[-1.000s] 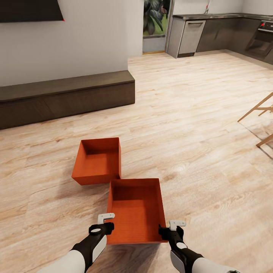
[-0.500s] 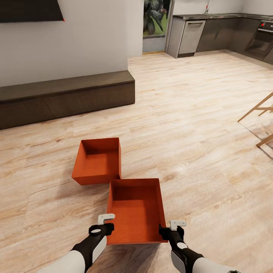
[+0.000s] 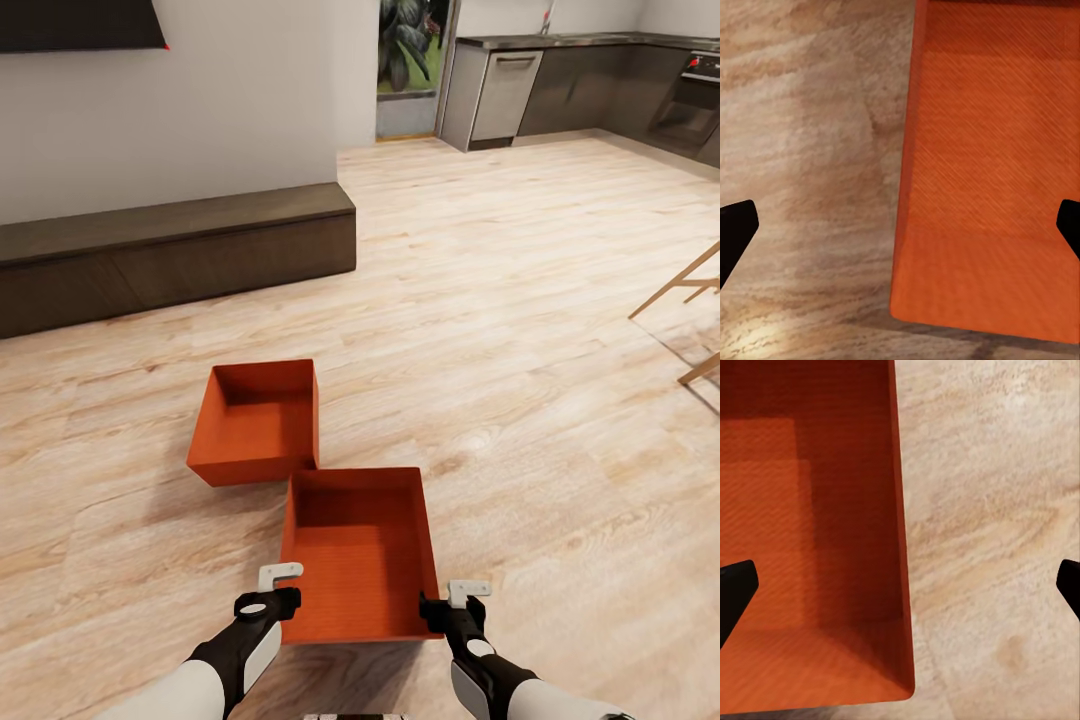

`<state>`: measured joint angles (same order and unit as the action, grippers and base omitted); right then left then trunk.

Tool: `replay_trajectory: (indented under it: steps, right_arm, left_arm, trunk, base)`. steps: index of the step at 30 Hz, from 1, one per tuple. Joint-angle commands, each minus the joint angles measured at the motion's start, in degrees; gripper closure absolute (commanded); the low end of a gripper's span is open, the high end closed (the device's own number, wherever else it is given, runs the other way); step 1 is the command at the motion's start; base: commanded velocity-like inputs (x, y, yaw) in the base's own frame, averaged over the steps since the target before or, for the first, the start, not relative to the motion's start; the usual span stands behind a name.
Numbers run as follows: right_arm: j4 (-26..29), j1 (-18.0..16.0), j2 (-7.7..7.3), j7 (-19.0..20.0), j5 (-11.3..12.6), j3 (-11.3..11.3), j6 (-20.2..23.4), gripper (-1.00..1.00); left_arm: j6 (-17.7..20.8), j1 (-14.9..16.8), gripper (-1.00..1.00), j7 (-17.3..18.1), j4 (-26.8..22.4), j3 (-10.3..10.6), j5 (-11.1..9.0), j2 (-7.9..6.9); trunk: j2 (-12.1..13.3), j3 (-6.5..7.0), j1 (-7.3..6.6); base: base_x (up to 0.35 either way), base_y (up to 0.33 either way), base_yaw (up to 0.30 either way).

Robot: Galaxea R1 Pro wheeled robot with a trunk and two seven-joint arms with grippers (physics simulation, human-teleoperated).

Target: Move the two storage containers from the living room to the garage. In the garage, place one container on the floor and stack the other container on top of it (either order is fine).

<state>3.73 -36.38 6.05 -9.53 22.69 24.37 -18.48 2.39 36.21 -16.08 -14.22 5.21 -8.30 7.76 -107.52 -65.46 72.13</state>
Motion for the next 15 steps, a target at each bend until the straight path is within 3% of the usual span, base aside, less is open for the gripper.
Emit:
replay_trajectory:
  steps: [1, 15]
  right_arm:
    - [0.0, 0.0, 0.01, -0.2, 0.4, 0.5, -0.2, -1.0]
    - [0.0, 0.0, 0.29, -0.6, 0.8, 0.5, -0.3, -1.0]
  left_arm:
    - [0.3, 0.0, -1.0, -0.4, -0.1, 0.5, -0.6, -0.03]
    - [0.3, 0.0, -1.0, -0.4, -0.2, 0.5, -0.6, -0.03]
  trunk:
    - [-0.4, -0.22, 0.22]
    - [-6.0, -2.73, 3.29]
  base:
    - [0.0, 0.0, 0.0]
    - [0.0, 0.0, 0.0]
